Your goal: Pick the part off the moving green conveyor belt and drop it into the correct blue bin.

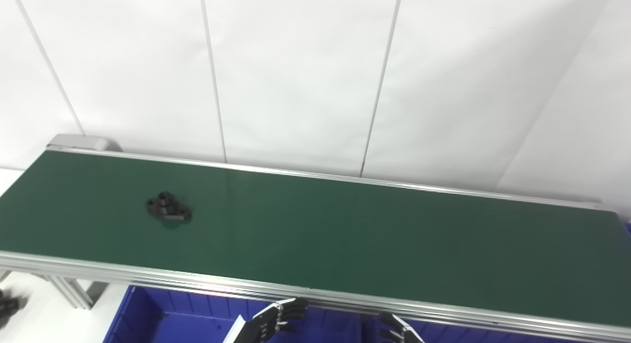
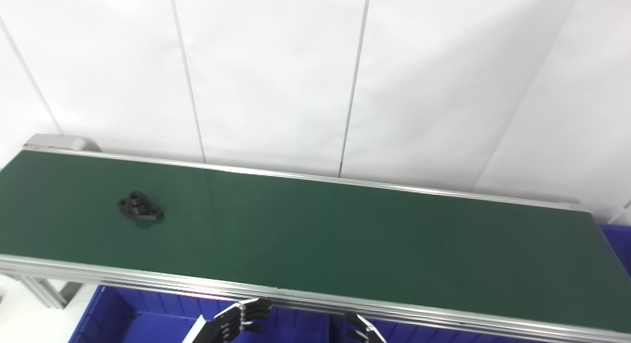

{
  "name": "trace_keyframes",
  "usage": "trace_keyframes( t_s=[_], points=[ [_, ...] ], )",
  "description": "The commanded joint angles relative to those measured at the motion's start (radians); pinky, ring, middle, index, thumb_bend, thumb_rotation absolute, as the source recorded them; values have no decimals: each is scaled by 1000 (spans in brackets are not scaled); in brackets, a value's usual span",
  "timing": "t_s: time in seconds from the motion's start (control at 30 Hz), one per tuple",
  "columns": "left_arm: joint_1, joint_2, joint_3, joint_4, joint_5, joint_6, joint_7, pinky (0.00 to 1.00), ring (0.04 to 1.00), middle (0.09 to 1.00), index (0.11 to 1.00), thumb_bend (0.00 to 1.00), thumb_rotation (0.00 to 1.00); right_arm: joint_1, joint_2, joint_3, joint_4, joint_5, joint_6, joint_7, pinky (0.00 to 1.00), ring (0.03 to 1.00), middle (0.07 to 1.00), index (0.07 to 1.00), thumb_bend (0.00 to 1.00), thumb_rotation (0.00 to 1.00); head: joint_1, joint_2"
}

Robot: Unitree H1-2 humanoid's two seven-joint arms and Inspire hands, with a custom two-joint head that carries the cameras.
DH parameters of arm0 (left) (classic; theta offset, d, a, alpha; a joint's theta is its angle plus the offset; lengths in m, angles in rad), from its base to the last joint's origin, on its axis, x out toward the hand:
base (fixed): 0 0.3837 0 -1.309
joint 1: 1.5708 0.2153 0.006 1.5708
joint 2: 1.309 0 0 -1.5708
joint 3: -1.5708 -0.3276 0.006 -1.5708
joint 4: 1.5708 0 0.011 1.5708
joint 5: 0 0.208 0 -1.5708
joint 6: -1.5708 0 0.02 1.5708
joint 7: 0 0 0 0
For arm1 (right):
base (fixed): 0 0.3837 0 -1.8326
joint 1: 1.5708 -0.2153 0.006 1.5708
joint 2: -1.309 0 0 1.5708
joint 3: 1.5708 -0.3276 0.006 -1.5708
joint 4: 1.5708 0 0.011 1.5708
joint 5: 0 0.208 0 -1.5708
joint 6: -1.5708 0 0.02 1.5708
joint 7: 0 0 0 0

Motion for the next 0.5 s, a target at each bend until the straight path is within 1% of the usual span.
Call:
trace_keyframes(
  t_s=[0.0, 0.1, 0.2, 0.33, 0.47],
  points=[
    [-9, -12, -2, -34, 5, -41, 13, 713, 790, 799, 773, 865, 682, -7, -4, -1, -35, 2, -53, -11, 748, 809, 873, 836, 810, 862, 1, 1],
    [-6, -14, -2, -38, 4, -39, 9, 722, 794, 800, 775, 871, 679, -5, -5, -1, -37, 4, -53, -8, 741, 806, 873, 835, 818, 873, -2, 7],
    [-5, -14, -3, -43, 9, -37, 8, 727, 797, 805, 778, 853, 670, -5, -10, -1, -41, 8, -53, -1, 749, 807, 876, 841, 804, 862, 0, 12],
    [-3, -17, -2, -47, 15, -32, 8, 733, 798, 810, 779, 856, 678, -7, -12, 0, -41, 1, -53, -11, 747, 801, 874, 842, 809, 860, 1, 15],
    [-6, -18, -2, -45, 15, -36, 9, 729, 798, 810, 782, 835, 667, -10, -12, -1, -37, 0, -53, -15, 743, 800, 876, 841, 821, 863, 1, 15]
  ],
)
